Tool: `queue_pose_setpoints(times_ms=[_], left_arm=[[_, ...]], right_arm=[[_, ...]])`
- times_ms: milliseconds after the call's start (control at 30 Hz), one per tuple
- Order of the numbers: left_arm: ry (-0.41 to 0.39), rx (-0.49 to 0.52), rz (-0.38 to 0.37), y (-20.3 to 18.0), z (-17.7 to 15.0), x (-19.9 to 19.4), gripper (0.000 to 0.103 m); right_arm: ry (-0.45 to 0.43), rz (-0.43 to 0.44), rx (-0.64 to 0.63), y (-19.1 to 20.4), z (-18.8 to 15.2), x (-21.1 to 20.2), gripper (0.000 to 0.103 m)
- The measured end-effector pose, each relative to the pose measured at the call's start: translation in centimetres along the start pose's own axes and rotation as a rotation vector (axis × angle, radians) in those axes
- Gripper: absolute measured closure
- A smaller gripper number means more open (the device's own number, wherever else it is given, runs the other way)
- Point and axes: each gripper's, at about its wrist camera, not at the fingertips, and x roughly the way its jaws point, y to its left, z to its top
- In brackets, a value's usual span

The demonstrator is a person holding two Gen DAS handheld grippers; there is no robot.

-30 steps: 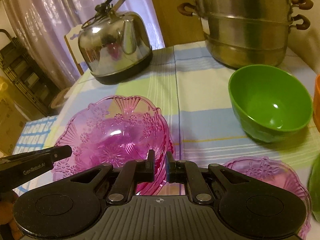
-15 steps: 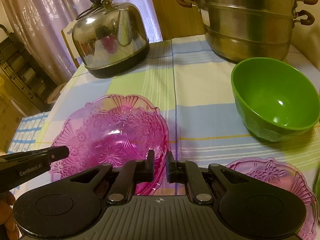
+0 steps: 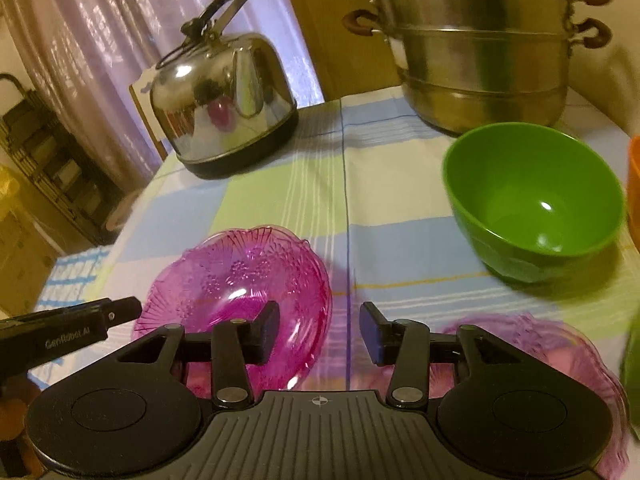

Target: Organize plates and bowls

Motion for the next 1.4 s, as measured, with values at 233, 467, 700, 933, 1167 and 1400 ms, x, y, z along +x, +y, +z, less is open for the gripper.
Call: queue_pose_setpoints(times_ms=[233,467,700,933,1167,1400], left_arm=[[-0.002,-0.059,-0.128,-1.4,-0.8,-2.3,0.073],[0.006,-0.048,-0.224,-4.8,-3.1,-4.9,0.073],[0.043,-0.027,-0.303,-8.3,-6.3,-6.5,0.073],[0.095,0.016,-0.315,-10.8,-8.8,-5.9,0.073],[0.110,0.025,-0.311,-11.9,-8.9,-4.4,0.073],[0.127,0.032,-0.292,-12.4,-9.1,-3.2,0.073]], right_arm=[[-0.040,-0.034,0.040,-1.2,-1.6,-5.0,0.058],[-0.080,-0.100,0.040,-2.9,-4.5,-10.6,0.058],[-0.106,-0.167,0.059,-5.9,-7.4,-14.9,0.058],[-0.084,-0.171,0.127,-9.0,-9.6,-15.3,0.058],[-0.083,-0.148,0.171,-10.8,-9.8,-14.3,0.059],[-0.071,-0.155,0.215,-11.6,-9.6,-13.1,0.059]])
